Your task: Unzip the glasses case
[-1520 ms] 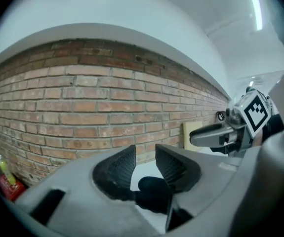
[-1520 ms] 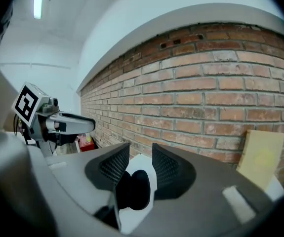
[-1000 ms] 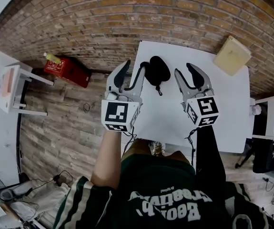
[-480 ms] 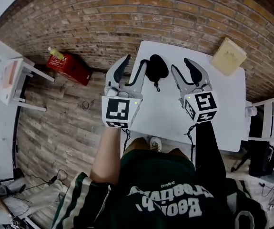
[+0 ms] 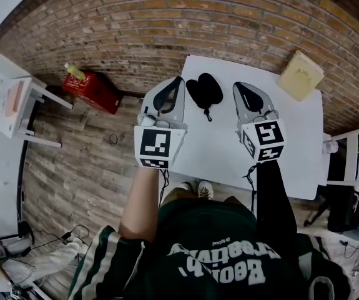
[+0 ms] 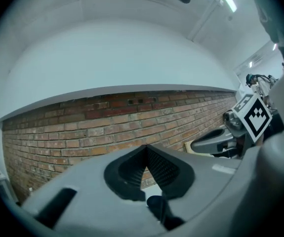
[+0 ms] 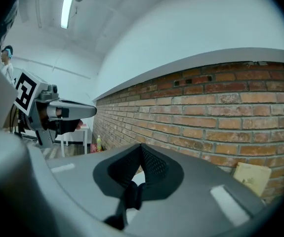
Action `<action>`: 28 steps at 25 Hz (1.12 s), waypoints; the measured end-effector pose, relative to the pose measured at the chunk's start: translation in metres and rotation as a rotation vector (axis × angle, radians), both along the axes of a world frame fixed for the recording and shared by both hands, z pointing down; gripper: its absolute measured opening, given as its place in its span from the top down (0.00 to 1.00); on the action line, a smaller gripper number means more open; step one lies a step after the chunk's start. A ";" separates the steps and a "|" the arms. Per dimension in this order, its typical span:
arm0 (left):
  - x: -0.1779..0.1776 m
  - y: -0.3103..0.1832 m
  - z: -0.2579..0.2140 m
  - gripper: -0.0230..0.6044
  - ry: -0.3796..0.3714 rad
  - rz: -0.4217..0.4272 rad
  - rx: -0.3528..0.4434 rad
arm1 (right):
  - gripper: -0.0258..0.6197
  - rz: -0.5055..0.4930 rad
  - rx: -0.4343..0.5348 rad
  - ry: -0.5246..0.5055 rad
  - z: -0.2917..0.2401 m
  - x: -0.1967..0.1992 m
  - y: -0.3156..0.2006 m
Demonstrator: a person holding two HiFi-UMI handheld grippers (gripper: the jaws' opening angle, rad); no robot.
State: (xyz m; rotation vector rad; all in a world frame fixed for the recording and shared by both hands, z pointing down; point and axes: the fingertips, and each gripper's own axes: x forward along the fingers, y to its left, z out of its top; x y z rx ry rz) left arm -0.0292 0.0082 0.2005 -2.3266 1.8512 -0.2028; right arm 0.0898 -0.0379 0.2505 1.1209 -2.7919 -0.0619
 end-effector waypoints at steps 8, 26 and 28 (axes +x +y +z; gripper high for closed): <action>-0.003 -0.003 0.002 0.96 0.018 0.000 -0.010 | 0.94 -0.012 0.030 0.017 -0.007 0.004 0.003; -0.004 0.001 -0.005 0.96 0.023 0.002 0.003 | 0.94 -0.015 0.020 0.005 -0.006 0.002 0.007; -0.005 0.000 -0.002 0.96 0.023 0.003 -0.002 | 0.94 -0.016 0.020 0.003 -0.006 0.001 0.006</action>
